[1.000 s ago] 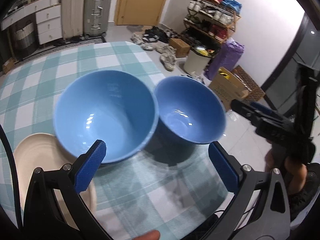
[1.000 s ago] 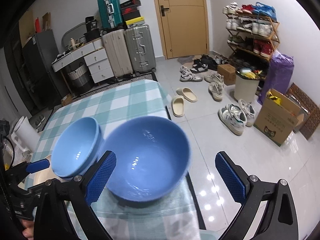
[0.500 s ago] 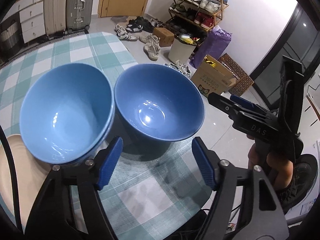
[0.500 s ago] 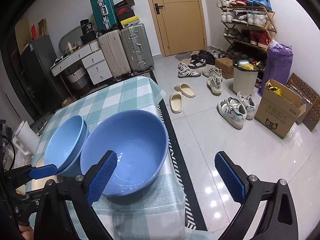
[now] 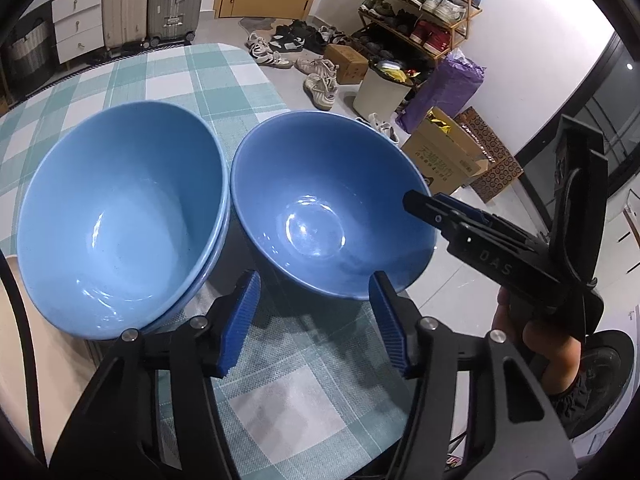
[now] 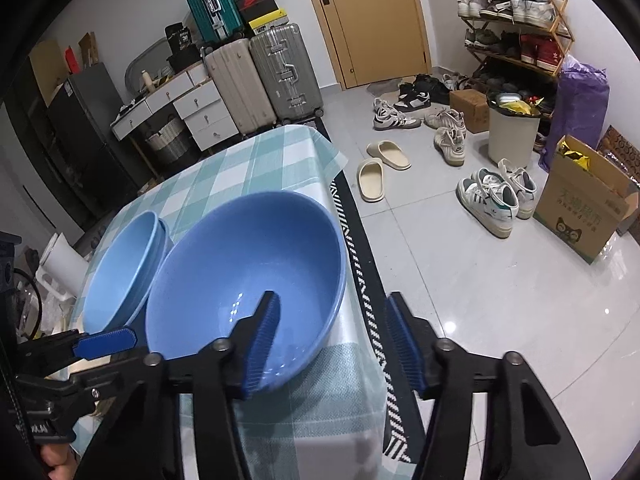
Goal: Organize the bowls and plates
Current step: 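Move both tools toward the remaining single blue bowl, then close the left gripper on the single blue bowl rim while the right gripper closes on it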
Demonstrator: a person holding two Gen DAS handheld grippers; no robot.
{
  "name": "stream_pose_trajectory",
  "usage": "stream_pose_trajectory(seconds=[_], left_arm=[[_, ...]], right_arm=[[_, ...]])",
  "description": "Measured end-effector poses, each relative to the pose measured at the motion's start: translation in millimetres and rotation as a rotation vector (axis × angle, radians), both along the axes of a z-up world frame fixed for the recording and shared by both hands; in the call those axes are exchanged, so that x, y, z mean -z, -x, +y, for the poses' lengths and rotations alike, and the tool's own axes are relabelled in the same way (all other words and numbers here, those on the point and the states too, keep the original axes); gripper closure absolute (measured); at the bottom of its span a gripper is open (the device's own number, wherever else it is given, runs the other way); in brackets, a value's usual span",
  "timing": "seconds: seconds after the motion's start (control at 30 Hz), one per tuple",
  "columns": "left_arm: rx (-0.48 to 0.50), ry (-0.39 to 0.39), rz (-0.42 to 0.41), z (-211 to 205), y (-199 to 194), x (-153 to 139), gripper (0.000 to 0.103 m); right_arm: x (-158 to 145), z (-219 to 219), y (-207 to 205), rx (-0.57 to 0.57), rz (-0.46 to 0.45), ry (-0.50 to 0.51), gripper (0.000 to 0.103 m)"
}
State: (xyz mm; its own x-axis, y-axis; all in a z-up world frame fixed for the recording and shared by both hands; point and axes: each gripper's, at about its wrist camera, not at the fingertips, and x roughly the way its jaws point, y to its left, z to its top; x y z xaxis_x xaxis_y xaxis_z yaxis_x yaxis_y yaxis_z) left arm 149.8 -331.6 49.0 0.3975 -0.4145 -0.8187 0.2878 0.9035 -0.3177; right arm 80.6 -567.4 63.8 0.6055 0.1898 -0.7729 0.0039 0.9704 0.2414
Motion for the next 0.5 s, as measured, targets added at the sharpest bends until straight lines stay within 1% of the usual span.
stream_pose_trajectory(seconds=[0.03,0.1,0.2,0.3,0.37,0.5], left_arm=[[-0.003,-0.001,0.000,0,-1,1,0.049],[-0.004,-0.005,0.001,0,-4,3,0.049],[-0.012,-0.024,-0.001,1,-8,6,0.052],[-0.012,-0.025,0.005,1,-13,8,0.056],[-0.010,-0.027,0.004,1,-13,9,0.058],[-0.005,-0.037,0.009,-2,-18,13,0.063]], right_arm=[[2,1,-3,-0.001,0.002,0.002,0.052],[3,1,-7,0.002,0.003,-0.002,0.057],[6,-1,-14,0.006,0.009,-0.008,0.061],[8,-1,-19,0.004,0.014,-0.019,0.065],[9,-1,-21,0.004,0.016,-0.017,0.065],[12,-1,-26,0.011,0.022,-0.022,0.074]])
